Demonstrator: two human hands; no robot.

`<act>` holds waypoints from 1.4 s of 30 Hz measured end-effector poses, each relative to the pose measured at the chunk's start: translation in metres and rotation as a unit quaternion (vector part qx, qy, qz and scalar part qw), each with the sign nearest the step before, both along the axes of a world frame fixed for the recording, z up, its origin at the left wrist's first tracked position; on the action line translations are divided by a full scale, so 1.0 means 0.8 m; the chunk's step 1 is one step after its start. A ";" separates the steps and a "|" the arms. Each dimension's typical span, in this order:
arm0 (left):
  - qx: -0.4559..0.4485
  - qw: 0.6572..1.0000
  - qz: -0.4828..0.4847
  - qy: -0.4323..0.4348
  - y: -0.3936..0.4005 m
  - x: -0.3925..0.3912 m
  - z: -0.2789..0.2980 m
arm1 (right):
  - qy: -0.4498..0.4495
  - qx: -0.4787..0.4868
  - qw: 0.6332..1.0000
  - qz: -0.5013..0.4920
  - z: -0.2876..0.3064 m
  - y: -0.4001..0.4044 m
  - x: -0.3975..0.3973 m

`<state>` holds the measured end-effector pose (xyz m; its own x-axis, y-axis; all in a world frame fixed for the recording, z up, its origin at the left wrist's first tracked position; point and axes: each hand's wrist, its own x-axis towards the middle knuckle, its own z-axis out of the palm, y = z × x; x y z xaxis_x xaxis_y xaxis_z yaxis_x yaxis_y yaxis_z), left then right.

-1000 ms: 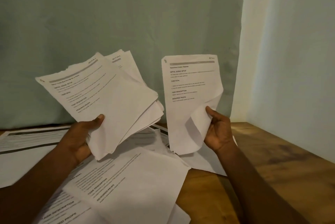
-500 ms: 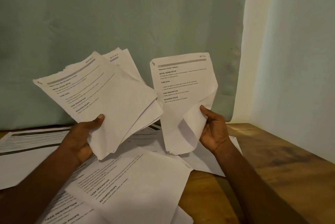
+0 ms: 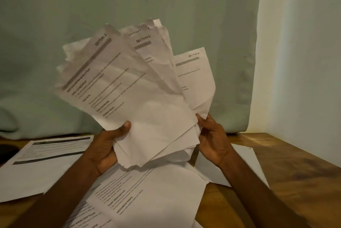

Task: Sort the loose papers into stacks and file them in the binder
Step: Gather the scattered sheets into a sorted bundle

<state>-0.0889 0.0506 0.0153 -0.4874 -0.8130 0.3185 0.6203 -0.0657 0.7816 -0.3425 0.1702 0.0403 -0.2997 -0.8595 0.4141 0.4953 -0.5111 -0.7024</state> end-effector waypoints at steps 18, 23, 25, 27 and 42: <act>-0.029 0.998 0.031 -0.044 0.002 -0.008 -0.006 | 0.079 0.173 0.971 -0.147 0.001 -0.014 -0.005; -0.015 0.999 0.038 -0.027 0.001 -0.005 -0.006 | 0.083 0.142 0.963 -0.213 0.006 -0.010 -0.031; 0.006 0.999 0.037 -0.015 -0.002 0.000 -0.006 | 0.047 0.106 0.972 -0.203 0.010 -0.002 -0.038; 0.020 0.999 0.037 -0.015 -0.005 0.006 -0.006 | 0.037 0.096 0.971 -0.214 0.015 0.004 -0.044; -0.008 0.998 0.020 -0.060 -0.014 0.001 -0.006 | 0.135 0.074 0.968 -0.198 0.012 -0.003 -0.021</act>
<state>-0.0878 0.0390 0.0107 -0.4906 -0.8274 0.2734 0.5240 -0.0294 0.8512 -0.3595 0.1677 0.0496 -0.5154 -0.7554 0.4046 0.0705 -0.5080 -0.8585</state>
